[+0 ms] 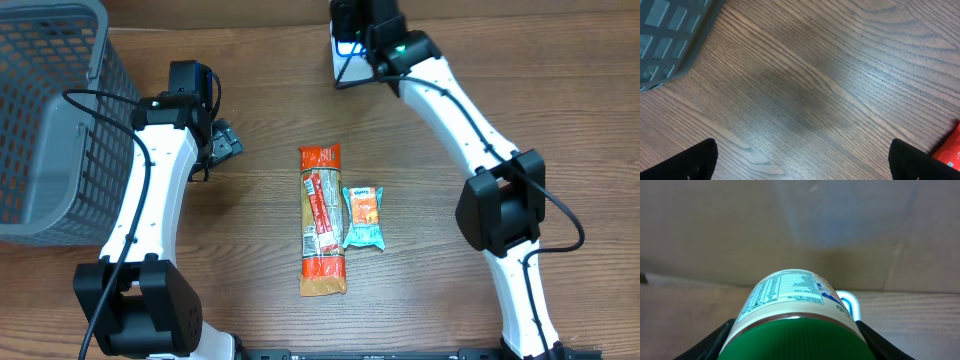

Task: Scan the item barcode
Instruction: 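Lift the jar and carry it toward the white barcode scanner, then hold the jar label in front of the scanner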

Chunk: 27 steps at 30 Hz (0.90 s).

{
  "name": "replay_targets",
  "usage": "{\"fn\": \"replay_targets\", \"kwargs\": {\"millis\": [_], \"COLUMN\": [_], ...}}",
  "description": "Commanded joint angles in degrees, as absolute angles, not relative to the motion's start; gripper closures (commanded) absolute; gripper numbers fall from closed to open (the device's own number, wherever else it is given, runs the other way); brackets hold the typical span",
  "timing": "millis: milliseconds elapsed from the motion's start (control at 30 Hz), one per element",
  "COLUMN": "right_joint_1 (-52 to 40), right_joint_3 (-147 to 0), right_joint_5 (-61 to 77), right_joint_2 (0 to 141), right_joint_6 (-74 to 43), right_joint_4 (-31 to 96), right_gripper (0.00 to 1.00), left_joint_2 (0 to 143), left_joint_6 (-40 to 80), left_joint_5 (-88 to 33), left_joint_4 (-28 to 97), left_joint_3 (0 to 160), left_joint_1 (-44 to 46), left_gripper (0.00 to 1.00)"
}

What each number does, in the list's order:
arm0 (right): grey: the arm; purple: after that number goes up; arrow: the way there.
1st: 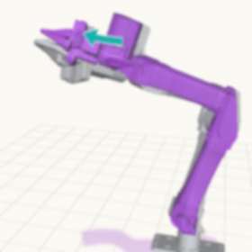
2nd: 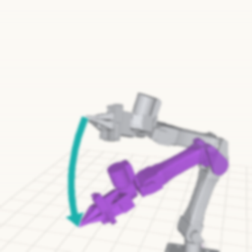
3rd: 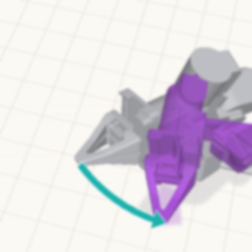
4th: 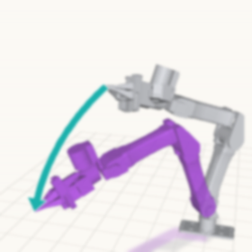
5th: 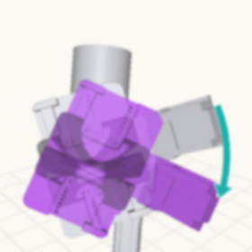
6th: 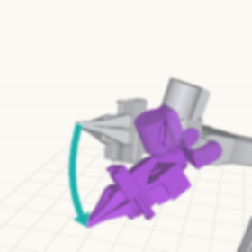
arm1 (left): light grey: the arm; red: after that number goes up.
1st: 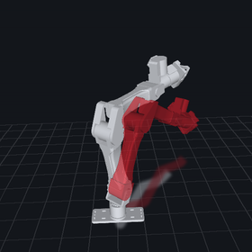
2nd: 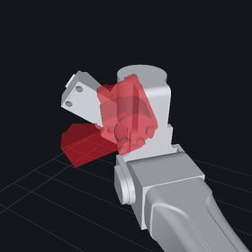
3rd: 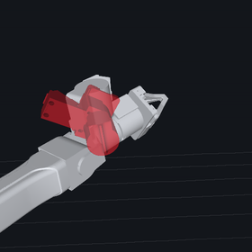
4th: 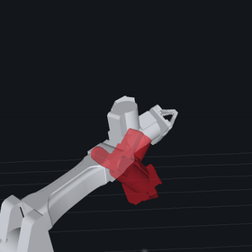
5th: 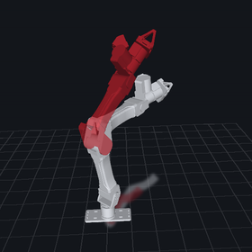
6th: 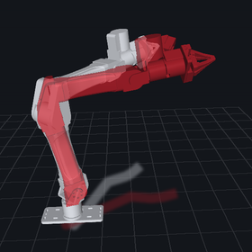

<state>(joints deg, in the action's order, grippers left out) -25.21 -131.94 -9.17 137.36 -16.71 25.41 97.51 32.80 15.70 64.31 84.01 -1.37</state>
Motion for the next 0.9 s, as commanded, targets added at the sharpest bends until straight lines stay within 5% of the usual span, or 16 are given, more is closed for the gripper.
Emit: {"fn": "replay_targets", "kwargs": {"millis": [0, 867], "right_joint_1": [-23.9, -23.7], "right_joint_3": [-132.7, -132.7], "right_joint_5": [-4.2, -4.9], "right_joint_2": [138.6, 146.4], "right_joint_6": [-18.0, -24.0], "right_joint_4": [22.7, 0.8], "right_gripper": [0.84, 0.85], "left_joint_2": [96.4, 96.4], "left_joint_6": [32.1, 32.1], "left_joint_5": [16.5, 16.5], "left_joint_4": [64.2, 64.2], "left_joint_3": [84.9, 84.9], "left_joint_1": [-1.1, -1.1], "left_gripper": [0.00, 0.00]}}
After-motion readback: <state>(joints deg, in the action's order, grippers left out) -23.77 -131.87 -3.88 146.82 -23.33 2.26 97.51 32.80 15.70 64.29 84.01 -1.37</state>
